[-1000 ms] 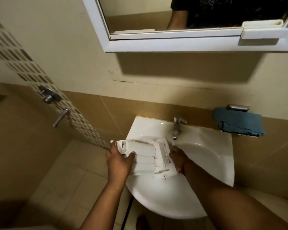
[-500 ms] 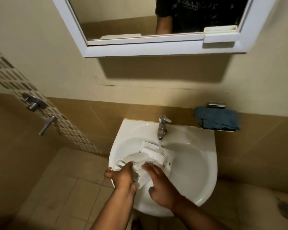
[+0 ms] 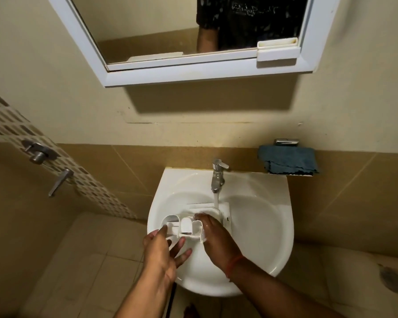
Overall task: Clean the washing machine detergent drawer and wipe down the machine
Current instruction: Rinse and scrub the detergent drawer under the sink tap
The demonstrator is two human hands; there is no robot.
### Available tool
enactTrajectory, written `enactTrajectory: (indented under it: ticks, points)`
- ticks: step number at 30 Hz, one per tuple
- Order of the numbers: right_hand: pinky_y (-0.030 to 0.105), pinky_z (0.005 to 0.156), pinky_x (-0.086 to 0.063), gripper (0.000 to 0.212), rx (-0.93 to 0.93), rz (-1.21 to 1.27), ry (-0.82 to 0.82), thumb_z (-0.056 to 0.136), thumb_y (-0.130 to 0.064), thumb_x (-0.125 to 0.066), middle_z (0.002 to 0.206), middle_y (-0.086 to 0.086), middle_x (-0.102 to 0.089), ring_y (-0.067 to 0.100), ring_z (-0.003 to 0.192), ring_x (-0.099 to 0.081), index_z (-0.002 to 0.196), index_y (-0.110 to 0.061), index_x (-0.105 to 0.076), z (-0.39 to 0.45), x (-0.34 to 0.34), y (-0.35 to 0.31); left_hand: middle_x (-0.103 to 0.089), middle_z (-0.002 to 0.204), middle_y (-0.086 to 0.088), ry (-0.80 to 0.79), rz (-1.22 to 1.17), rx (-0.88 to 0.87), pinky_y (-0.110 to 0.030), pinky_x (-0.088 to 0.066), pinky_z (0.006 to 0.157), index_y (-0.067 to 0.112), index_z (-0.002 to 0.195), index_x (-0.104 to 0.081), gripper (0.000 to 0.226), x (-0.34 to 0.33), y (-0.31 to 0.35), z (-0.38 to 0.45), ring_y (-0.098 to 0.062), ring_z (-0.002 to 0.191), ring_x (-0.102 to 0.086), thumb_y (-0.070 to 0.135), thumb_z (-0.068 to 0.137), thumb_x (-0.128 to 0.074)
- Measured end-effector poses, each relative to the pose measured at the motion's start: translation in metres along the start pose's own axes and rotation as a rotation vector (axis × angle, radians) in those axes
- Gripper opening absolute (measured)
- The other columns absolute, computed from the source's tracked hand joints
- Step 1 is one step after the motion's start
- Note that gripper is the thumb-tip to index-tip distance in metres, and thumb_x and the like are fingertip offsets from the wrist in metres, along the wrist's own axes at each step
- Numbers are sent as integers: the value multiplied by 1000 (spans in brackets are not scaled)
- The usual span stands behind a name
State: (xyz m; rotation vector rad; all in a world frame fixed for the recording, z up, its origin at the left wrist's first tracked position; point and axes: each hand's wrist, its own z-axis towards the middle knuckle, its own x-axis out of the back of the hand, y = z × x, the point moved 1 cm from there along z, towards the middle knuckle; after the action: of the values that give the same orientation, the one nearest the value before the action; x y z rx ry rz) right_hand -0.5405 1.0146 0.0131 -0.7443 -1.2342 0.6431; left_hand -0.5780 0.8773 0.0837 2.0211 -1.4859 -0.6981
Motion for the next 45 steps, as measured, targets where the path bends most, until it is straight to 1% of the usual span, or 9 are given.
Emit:
enactTrajectory:
  ticks: [3, 12, 18, 29, 33, 36, 39, 41, 45]
  points:
    - [4, 106, -20, 62, 2, 43, 9, 80, 15, -43, 136, 0, -53, 11, 130, -44, 135, -14, -50, -2, 2, 0, -53, 117, -12, 3, 74, 25, -59, -53, 88, 18, 114, -57, 26, 33, 1, 3, -30, 98, -62, 39, 100, -49]
    - [5, 105, -27, 51, 34, 106, -39, 86, 6, -41, 132, -2, -58, 5, 124, -47, 131, -13, -54, -3, 14, -4, -63, 92, -18, -165, 81, 211, -47, -55, 83, 6, 111, -61, 50, 38, 5, 33, -31, 80, -64, 53, 93, -55]
    - [12, 107, -32, 56, 64, 127, -88, 85, 11, -44, 130, -15, -55, -14, 124, -42, 131, -18, -56, -4, 24, 5, -65, 76, -10, -302, 176, 344, -25, -52, 52, 11, 93, -68, 48, 23, 7, 35, -22, 61, -60, 58, 81, -65]
    - [18, 116, -22, 75, 76, 233, -226, 83, 19, -38, 149, -14, -43, -2, 141, -31, 144, -23, -45, -6, 39, 11, -60, 65, -3, -321, 109, 326, -19, -47, 38, 13, 92, -65, 19, 16, -9, 25, -14, 41, -56, 29, 85, -59]
    - [18, 112, -31, 63, 101, 68, -48, 84, 6, -57, 146, -8, -42, 5, 135, -40, 140, -22, -48, -3, 39, 20, -59, 61, -1, -296, 25, 238, -19, -46, 37, 14, 87, -65, 19, 11, -17, 17, -12, 40, -54, 31, 89, -56]
    - [18, 91, -47, 45, -188, 183, 28, 82, -4, -71, 122, 2, -51, 18, 104, -59, 122, -18, -57, -2, 40, 33, -59, 64, -3, -262, -32, 152, -19, -44, 36, 15, 86, -64, 21, -1, -32, 9, -14, 41, -53, 32, 93, -54]
    - [38, 88, -55, 28, -595, 880, -24, 85, 11, -61, 111, 23, -65, 32, 96, -65, 111, -1, -62, -1, 53, 36, -63, 68, -9, -202, -85, 79, -23, -46, 42, 10, 92, -63, 25, -17, -49, 6, -19, 48, -58, 32, 96, -53]
    - [46, 87, -55, 21, -810, 1161, -7, 94, 2, -50, 106, 21, -69, 32, 90, -68, 109, 0, -65, -2, 71, 38, -69, 73, -12, -139, -61, 45, -28, -51, 47, 8, 103, -59, 24, -27, -60, 5, -24, 54, -65, 30, 97, -53]
    - [43, 89, -53, 28, -876, 858, -173, 94, -36, -60, 97, 8, -71, 25, 92, -66, 102, -11, -71, -1, 93, 51, -62, 116, -17, -72, 8, 33, -29, -54, 53, 14, 132, -31, 43, -51, -89, 5, -23, 74, -72, 25, 97, -54]
